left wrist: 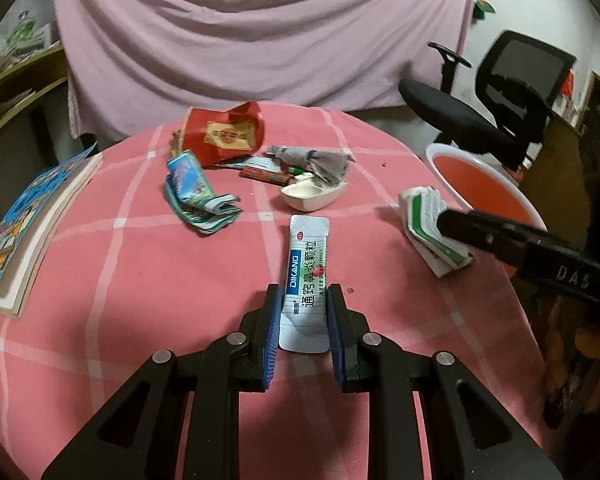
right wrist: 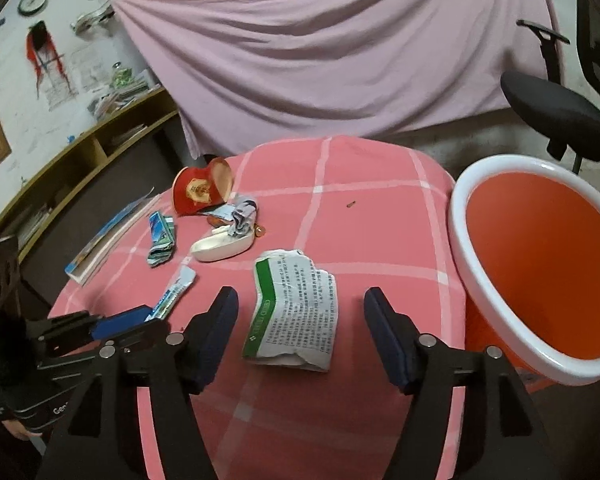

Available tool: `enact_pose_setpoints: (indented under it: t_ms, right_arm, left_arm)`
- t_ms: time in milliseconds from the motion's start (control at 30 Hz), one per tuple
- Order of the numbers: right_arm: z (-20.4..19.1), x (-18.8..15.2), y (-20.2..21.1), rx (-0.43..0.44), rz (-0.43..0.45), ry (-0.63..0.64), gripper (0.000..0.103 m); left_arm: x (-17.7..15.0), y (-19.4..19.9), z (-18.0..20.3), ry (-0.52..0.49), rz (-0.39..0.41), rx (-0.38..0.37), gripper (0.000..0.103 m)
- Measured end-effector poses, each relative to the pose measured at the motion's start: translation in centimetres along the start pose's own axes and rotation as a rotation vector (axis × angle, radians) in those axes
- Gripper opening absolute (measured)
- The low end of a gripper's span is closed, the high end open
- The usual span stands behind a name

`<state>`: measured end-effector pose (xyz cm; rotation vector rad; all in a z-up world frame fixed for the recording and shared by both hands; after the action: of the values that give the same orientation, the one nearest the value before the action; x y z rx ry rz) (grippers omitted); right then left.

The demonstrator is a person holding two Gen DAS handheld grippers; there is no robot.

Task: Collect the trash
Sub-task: 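Lift the tube and packet and carry both over the orange bucket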

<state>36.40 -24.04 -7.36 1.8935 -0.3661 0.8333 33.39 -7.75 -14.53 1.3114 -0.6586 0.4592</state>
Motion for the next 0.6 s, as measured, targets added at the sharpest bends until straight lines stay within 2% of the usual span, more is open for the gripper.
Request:
enact_pose_setpoints:
  t_ms: [167,300,367,433,600]
  right_arm:
    - [-1.0,-0.3,-1.2,-0.039,-0.055,0.058,0.067]
    - [-2.1,-0.8,-1.8,-0.072,-0.081,0.142,0.066]
    - [-2.5,-1.0,-2.1,-0.088,-0.095,0.172,0.061]
    - [-2.4,-1.1,-2.2,-0.105,-0.101,0.176,0.051]
    - [-1.8,-1.0,-1.6,-0.052,-0.081,0.134,0.049]
  left_arm:
    - [-0.1,0.7,-2.1,0.124,0.015,-0.037,0.019]
    - [0.1,1.0,-2.1,0.121,0.012,-0.030,0.019]
    - [0.2,1.1,-2.2,0.120,0.011,-0.030,0.019]
    - [0.1,1.1,-2.3,0.126,0.011,-0.037,0.019]
    - [0.1,1.4,-2.4,0.142,0.027,-0.060,0.019]
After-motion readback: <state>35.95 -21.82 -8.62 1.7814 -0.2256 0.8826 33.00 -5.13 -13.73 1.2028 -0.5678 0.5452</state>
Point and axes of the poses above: each gripper's, at about its wrist camera, not at the fingertips, and y roughly against the way its jaws point, z to its right, x to its top, the point moved 7 cm from there along -y, roughly the way its jaws point, and after that the axes turned 1 degree about -y, right-handed, at the moved point
